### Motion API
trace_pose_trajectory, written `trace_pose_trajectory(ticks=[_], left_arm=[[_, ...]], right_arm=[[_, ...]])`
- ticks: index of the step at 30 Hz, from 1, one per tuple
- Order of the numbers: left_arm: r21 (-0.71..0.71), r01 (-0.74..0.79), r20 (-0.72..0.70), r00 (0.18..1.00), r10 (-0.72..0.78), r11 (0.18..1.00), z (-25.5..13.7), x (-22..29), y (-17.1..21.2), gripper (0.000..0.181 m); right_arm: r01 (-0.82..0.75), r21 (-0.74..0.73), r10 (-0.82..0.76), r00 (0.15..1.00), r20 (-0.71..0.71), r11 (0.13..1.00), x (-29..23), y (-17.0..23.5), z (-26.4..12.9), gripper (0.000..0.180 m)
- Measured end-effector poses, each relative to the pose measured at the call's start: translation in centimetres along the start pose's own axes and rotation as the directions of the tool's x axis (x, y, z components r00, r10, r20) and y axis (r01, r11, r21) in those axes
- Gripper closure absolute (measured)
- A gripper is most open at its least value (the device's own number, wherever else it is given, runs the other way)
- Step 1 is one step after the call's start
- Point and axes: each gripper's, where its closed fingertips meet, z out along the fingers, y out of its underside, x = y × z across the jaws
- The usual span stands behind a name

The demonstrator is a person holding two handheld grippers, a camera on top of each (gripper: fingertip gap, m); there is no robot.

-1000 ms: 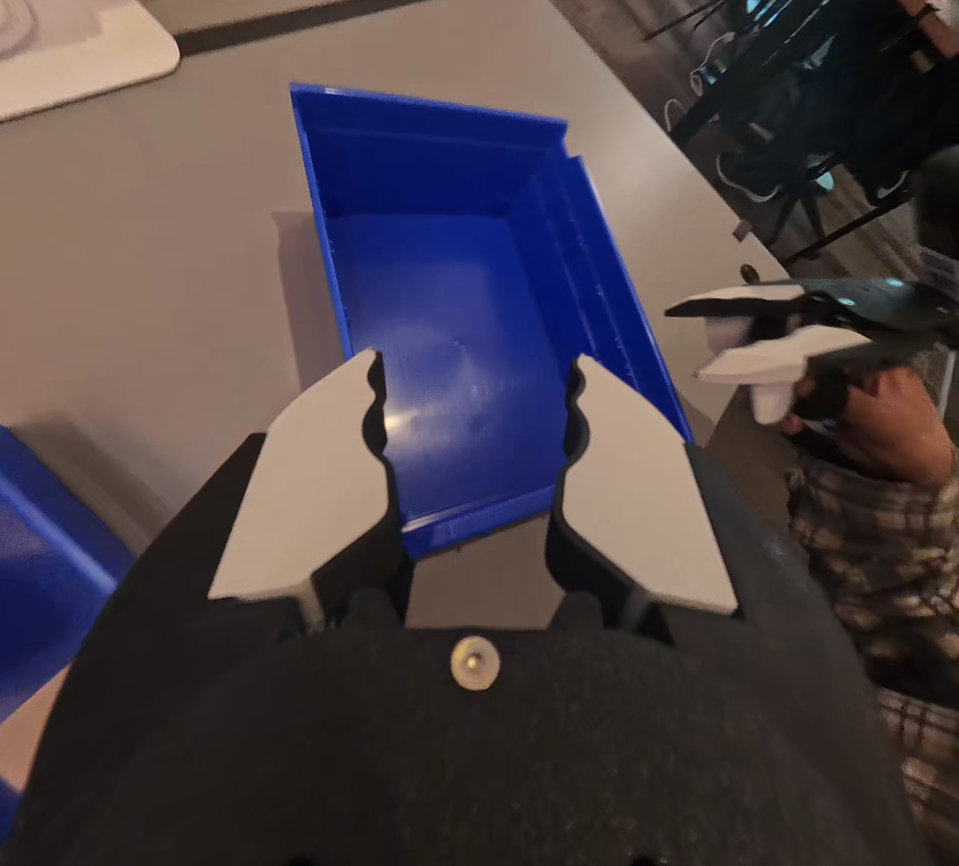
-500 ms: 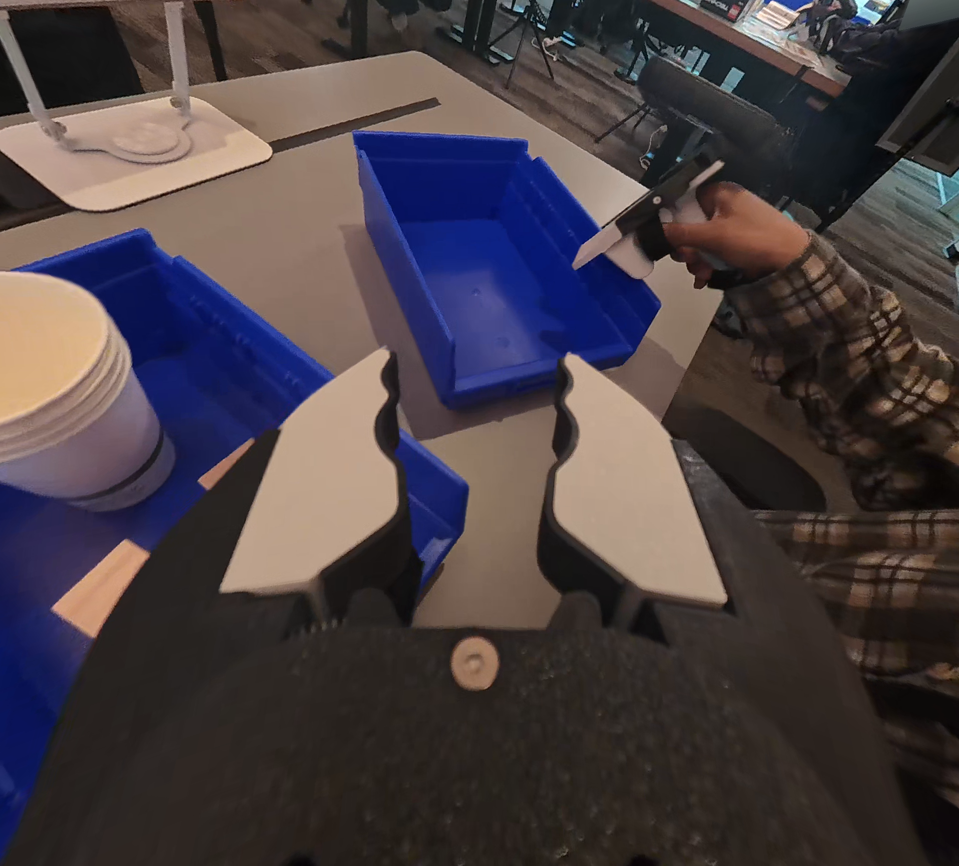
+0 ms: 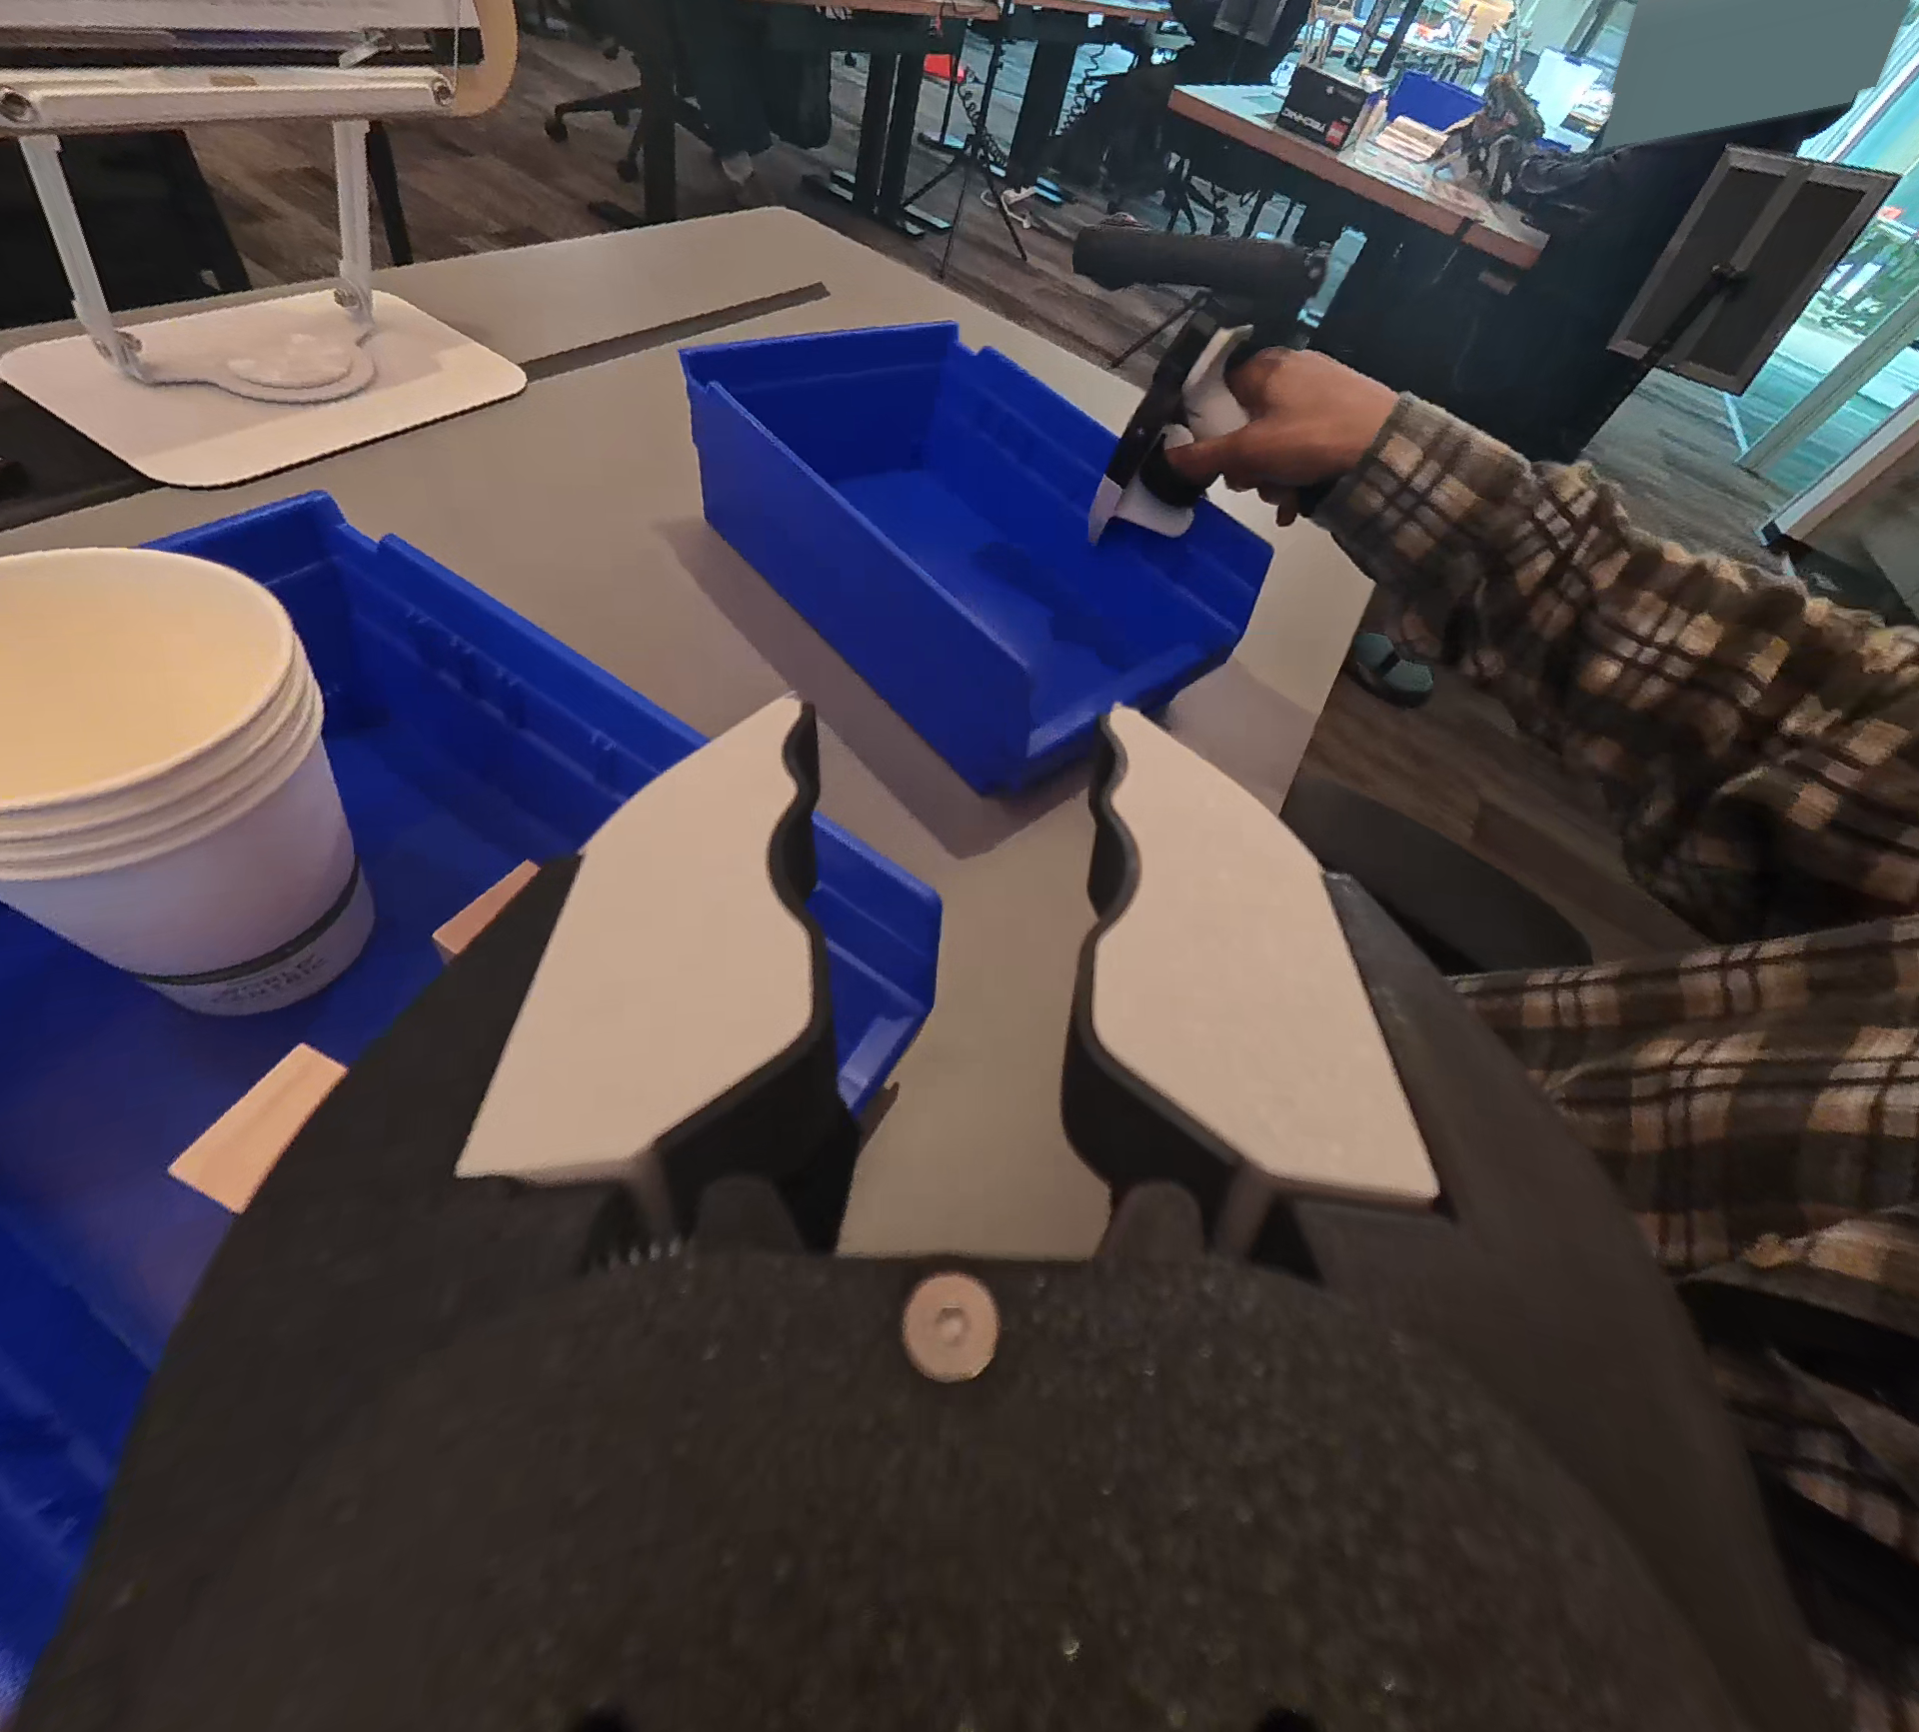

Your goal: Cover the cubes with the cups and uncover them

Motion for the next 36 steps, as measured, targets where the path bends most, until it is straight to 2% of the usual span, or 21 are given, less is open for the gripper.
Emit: trace_pose_trajectory(ticks=[8, 15, 23, 36], left_arm=[[0.011, -0.030, -0.031, 0.999, 0.030, 1.000, 0.3, 0.7, 0.0, 0.136], [0.006, -0.016, -0.078, 0.997, 0.017, 1.000, 2.3, 0.8, 0.4, 0.143], [0.042, -0.005, -0.056, 0.998, 0.008, 0.999, 3.5, -0.3, -0.1, 0.149], [0.022, 0.039, -0.036, 0.999, -0.038, 0.999, 5.4, -2.0, 0.6, 0.151]], right_arm=[[-0.072, -0.005, 0.073, 0.997, 0.037, 0.997, 7.1, -2.9, -0.6, 0.174], [-0.117, 0.007, 0.117, 0.993, -0.018, 0.993, 16.1, -4.4, -1.7, 0.173], [-0.131, 0.052, 0.134, 0.989, -0.061, 0.990, 25.2, -6.4, -2.7, 0.174], [0.000, 0.044, 0.003, 0.998, -0.067, 0.999, 30.6, -7.1, -3.4, 0.174]])
